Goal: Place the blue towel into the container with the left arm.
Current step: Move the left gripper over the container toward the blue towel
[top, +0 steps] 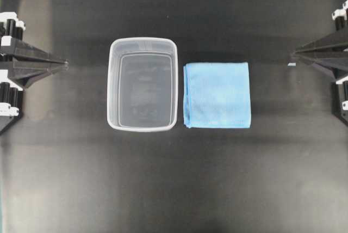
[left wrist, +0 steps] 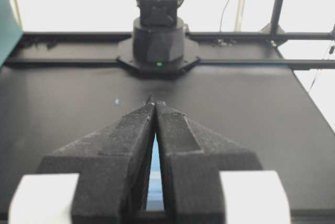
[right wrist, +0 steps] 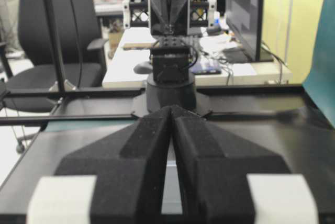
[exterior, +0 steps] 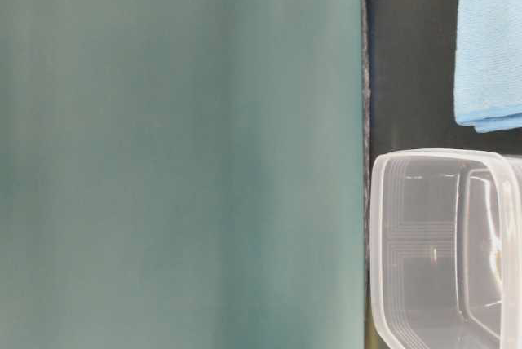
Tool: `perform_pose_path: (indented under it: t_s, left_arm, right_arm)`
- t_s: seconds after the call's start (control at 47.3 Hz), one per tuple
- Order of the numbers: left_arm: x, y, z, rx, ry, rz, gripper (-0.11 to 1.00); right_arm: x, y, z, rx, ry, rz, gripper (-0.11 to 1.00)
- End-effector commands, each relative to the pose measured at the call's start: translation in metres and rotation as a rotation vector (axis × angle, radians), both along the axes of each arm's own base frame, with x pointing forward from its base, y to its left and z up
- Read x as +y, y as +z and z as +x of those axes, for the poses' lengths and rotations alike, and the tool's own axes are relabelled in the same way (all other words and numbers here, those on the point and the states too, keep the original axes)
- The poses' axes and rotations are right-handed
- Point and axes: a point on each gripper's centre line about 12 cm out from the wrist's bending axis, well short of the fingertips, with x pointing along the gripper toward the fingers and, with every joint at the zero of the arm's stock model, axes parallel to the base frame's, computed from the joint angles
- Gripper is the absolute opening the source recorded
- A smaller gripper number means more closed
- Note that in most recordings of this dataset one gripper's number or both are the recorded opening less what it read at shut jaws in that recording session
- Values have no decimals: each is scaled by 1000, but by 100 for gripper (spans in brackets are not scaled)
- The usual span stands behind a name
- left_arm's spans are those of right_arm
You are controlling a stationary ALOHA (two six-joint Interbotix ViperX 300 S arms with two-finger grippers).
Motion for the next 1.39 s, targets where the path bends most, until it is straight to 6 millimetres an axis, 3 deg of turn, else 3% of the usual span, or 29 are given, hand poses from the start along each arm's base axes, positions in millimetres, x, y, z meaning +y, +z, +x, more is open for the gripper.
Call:
perform_pose_path:
  t_s: [0.0,0.296,0.549,0.634,0.803,0.908,1.035,1.162,1.225,1.373]
  left_arm:
    - [0,-10,9,88,-7,-18,6]
    - [2,7,41,299,15,-70,0]
    - [14,32,84,442,61,-62,1]
    - [16,32,100,504,71,-65,1]
    - [18,27,130,590,73,-64,2]
    - [19,29,155,608,73,-63,16]
    - [21,27,183,665,78,-61,53]
    - [25,10,214,792,82,-41,85]
    - [24,1,231,840,70,-14,90]
    - [14,-26,280,917,16,74,88]
  right_arm:
    - [1,4,1,-15,6,11,1]
    - [0,-5,-2,32,3,43,0]
    - [-6,-16,-3,113,-30,88,3]
    - [-8,-16,-4,118,-39,92,16]
    - [-9,-16,-6,122,-44,89,63]
    - [-9,-13,-10,113,-45,89,79]
    - [-9,-8,-17,91,-47,87,77]
    - [-9,-2,-24,57,-46,87,77]
    - [-9,0,-28,47,-46,90,77]
    - [-8,2,-34,57,-46,91,77]
